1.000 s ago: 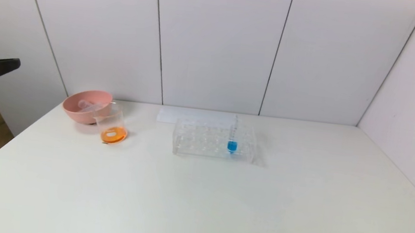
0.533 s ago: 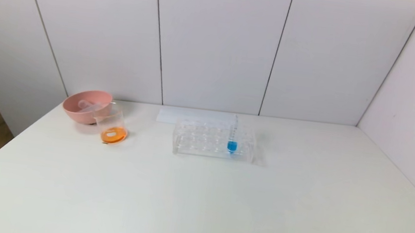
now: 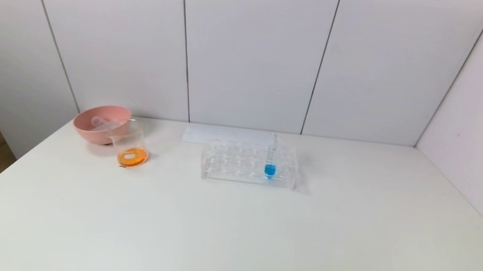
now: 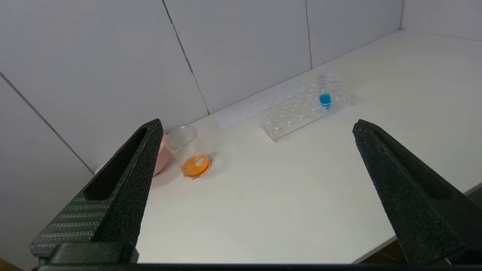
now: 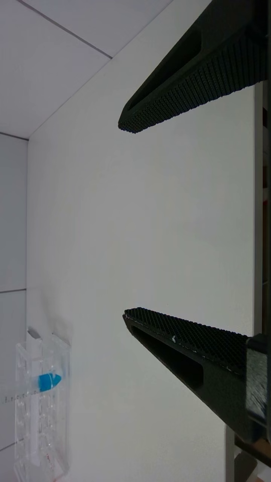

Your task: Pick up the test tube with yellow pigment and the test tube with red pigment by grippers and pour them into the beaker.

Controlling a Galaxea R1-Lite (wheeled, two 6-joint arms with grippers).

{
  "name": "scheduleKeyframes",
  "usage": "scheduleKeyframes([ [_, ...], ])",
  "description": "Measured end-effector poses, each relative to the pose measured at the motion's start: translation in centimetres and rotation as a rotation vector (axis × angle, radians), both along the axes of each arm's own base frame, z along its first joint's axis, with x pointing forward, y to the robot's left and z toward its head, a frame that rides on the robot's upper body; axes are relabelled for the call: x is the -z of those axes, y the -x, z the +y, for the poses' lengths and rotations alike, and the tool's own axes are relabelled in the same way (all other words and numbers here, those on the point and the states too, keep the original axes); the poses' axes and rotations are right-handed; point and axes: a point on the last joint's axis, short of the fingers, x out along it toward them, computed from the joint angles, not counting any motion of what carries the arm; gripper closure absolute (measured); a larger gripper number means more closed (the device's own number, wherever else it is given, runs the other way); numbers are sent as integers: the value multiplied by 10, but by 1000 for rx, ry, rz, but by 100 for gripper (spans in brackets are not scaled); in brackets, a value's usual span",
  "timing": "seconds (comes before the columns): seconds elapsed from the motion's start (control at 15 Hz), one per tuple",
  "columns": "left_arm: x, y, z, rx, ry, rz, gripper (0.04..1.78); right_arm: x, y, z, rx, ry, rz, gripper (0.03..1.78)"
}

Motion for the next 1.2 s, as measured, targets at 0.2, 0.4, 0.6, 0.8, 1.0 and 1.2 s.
scheduleKeyframes([
  [0.2,19,10,1,-33,-25,-29,6,0,0,0,0,0,0,11],
  [0.4,38,19,1,-38,-42,-68,6,0,0,0,0,0,0,11],
  [0.6,60,21,2,-62,-35,-150,6,0,0,0,0,0,0,11],
  [0.8,76,26,4,-100,-27,-285,6,0,0,0,0,0,0,11],
  [1.0,89,32,4,-104,-28,-387,6,0,0,0,0,0,0,11],
  [1.2,105,25,4,-120,-31,-470,6,0,0,0,0,0,0,11],
])
